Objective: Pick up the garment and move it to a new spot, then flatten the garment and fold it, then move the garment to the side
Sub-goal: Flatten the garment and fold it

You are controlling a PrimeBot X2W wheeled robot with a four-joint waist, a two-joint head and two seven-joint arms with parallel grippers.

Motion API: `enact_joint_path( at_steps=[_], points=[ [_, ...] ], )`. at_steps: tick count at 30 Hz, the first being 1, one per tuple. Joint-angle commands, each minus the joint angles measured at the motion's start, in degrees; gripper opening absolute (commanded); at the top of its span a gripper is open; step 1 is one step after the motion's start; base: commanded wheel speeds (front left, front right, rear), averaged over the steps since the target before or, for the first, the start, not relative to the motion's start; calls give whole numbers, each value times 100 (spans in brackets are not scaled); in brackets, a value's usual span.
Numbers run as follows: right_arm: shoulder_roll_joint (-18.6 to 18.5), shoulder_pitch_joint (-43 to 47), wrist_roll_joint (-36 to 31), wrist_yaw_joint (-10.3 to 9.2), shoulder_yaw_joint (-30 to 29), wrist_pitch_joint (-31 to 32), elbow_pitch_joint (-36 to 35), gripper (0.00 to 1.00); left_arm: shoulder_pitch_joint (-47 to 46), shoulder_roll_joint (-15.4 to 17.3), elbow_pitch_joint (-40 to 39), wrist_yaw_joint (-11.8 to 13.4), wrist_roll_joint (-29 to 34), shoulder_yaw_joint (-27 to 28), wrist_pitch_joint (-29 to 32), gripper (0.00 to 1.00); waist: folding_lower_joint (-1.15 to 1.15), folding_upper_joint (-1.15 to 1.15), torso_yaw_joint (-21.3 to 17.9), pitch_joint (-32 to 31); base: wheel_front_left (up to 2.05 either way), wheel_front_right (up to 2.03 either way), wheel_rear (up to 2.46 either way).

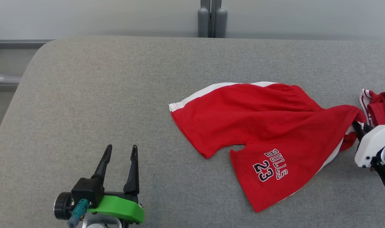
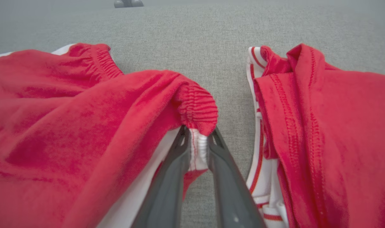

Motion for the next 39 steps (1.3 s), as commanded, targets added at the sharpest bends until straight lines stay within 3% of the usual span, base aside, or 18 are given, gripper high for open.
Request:
enact_joint_path(
  at_steps=[1, 2, 3, 13, 20, 29, 37, 39],
  points=[
    [31, -42, -61, 1, -7, -62, 67, 40, -70, 26, 13, -3, 4, 12, 1, 100, 0, 0, -81, 72, 0, 0, 0],
    [60, -51, -83, 1, -11, -90, 117, 77, -88, 31, 25, -7, 12, 4, 1, 100, 0, 0, -96, 76, 0, 0, 0],
    [97, -75, -93, 1, -35, -139, 150, 100, -103, 35, 31, -6, 17, -1, 1, 100, 0, 0, -110, 79, 0, 0, 0],
    [357, -33, -489, 1, -147, -837, -74, 100, 77, 134, 96, 30, -64, 74, 1, 100, 0, 0, -314, -374, 0, 0, 0],
    [531, 394, -868, 1, -482, -1261, -1017, 100, 298, 227, 12, 64, -103, 125, 15, 100, 0, 0, -506, -796, 0, 0, 0],
    [1175, 1667, -1375, 1, -1371, -1563, -2584, 100, 394, 213, -92, 77, -156, 60, 22, 100, 0, 0, -596, -891, 0, 0, 0],
    [1572, 2450, -1807, 2, -2038, -1602, -3278, 100, 335, 219, -113, 64, -187, -29, 92, 100, 0, 0, -750, -780, 0, 0, 0],
    [1581, 2482, -1866, 2, -2125, -1603, -3364, 100, 301, 98, -103, -68, -501, -70, 303, 100, 0, 0, -802, -731, 0, 0, 0]
  ],
)
